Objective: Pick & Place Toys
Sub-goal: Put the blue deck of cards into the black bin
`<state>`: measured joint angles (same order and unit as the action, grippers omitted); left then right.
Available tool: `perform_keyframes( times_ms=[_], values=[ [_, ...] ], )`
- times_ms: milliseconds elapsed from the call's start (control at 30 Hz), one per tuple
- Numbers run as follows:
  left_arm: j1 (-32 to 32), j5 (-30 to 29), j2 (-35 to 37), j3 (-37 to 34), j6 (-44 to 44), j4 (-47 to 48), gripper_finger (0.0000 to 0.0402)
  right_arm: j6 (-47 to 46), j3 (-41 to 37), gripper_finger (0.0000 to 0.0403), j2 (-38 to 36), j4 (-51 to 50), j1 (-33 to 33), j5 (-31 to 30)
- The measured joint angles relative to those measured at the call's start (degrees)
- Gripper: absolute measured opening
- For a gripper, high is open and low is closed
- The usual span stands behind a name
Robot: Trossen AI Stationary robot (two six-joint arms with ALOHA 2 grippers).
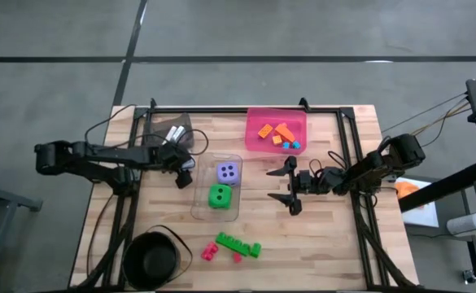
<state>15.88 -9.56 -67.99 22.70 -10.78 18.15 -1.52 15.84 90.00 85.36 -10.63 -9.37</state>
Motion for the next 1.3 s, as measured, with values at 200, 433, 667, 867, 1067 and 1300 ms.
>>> perform_keyframes(
  times_ms=[200,433,667,867,1067,1300],
  values=[
    [-0.2,7.1,0.2,0.2,0.0,0.3,0.0307,0.0,0.0,0.0336,0.0,-0.1,0.0,0.0],
    [-0.2,12.8,1.0,2.1,0.5,3.4,0.0307,0.0,0.0,0.0336,0.0,-0.4,0.0,0.0],
    [-0.3,7.3,2.2,7.0,4.3,10.3,0.0307,0.0,0.0,0.0336,0.0,-0.6,0.0,0.0],
    [-0.3,6.2,1.6,7.8,7.3,10.3,0.0307,0.0,0.0,0.0336,0.0,-0.6,0.0,0.0],
    [-0.3,5.0,1.3,6.8,8.0,10.7,0.0307,0.0,0.0,0.0336,0.0,-0.6,0.0,0.0],
    [-0.3,5.0,1.4,7.1,10.1,10.8,0.0307,0.0,0.1,0.0336,0.0,-0.6,0.0,0.0]
  ],
)
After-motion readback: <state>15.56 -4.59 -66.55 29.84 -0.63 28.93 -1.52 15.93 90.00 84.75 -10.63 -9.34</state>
